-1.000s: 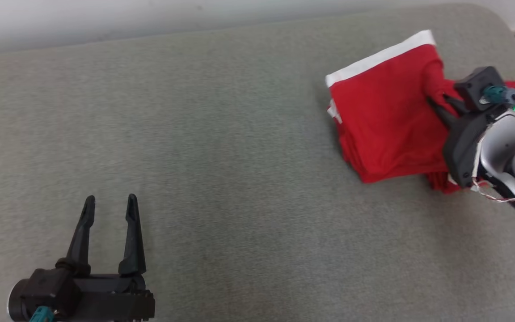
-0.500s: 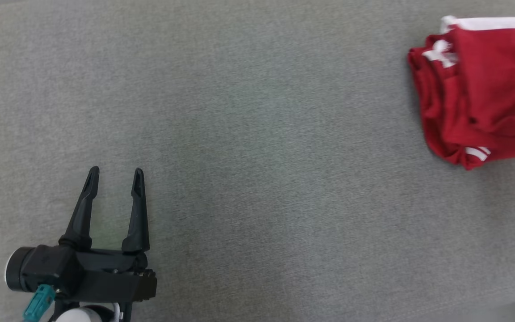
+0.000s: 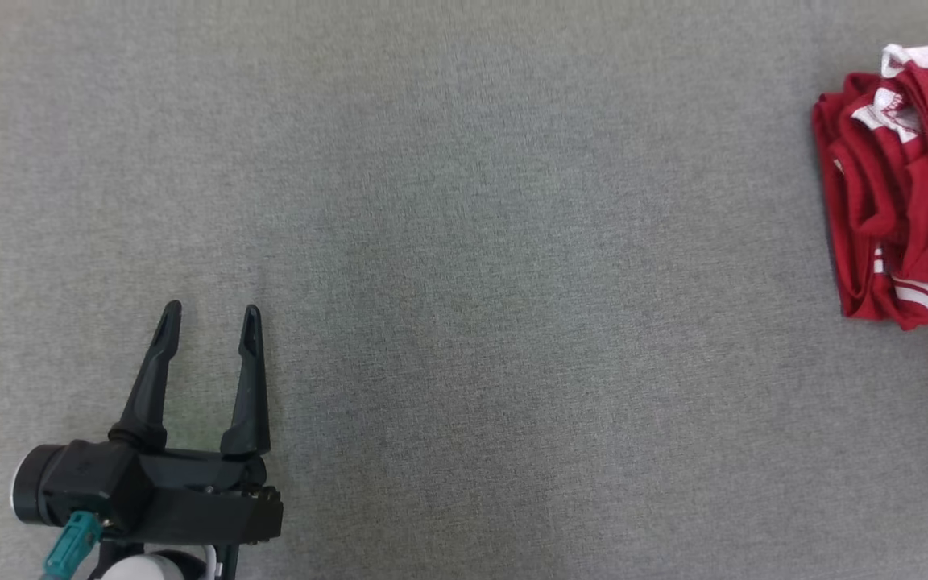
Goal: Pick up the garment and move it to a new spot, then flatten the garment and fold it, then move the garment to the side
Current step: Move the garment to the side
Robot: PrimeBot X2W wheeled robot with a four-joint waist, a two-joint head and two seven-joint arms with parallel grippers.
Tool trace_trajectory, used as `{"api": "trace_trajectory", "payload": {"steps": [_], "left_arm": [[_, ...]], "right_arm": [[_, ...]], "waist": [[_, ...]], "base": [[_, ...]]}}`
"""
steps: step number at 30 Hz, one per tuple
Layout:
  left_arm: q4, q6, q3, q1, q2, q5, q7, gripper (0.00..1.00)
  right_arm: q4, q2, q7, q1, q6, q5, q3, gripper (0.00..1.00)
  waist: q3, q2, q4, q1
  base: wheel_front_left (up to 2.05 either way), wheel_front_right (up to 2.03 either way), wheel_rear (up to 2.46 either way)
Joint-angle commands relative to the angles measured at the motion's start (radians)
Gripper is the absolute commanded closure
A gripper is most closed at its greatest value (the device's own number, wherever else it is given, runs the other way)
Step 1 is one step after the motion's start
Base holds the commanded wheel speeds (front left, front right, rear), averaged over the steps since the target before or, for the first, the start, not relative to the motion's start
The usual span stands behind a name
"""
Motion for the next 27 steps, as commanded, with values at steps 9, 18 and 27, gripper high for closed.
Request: {"api": "trace_trajectory", "payload": {"steps": [9, 18, 27], "left_arm": [[0.031, 0.026, 0.013, 0.057, 0.001, -0.032, -0.001, 0.00], [0.065, 0.066, 0.051, 0.168, 0.001, -0.073, -0.001, 0.00], [0.101, 0.088, 0.079, 0.223, 0.001, -0.077, -0.001, 0.00]], "right_arm": [[-0.039, 0.143, -0.176, 0.117, -0.004, -0.060, -0.197, 0.00], [-0.304, 0.388, -0.298, 0.424, -0.003, 0.132, -0.345, 0.00], [-0.553, 0.504, -0.304, 0.669, -0.003, 0.216, -0.315, 0.00]], "waist": [[-0.141, -0.0002, 0.014, -0.0001], [-0.328, -0.0002, 0.014, -0.0001], [-0.440, -0.0002, 0.017, -0.0001]], "base": [[0.00, 0.00, 0.00], [0.00, 0.00, 0.00], [0.00, 0.00, 0.00]]}}
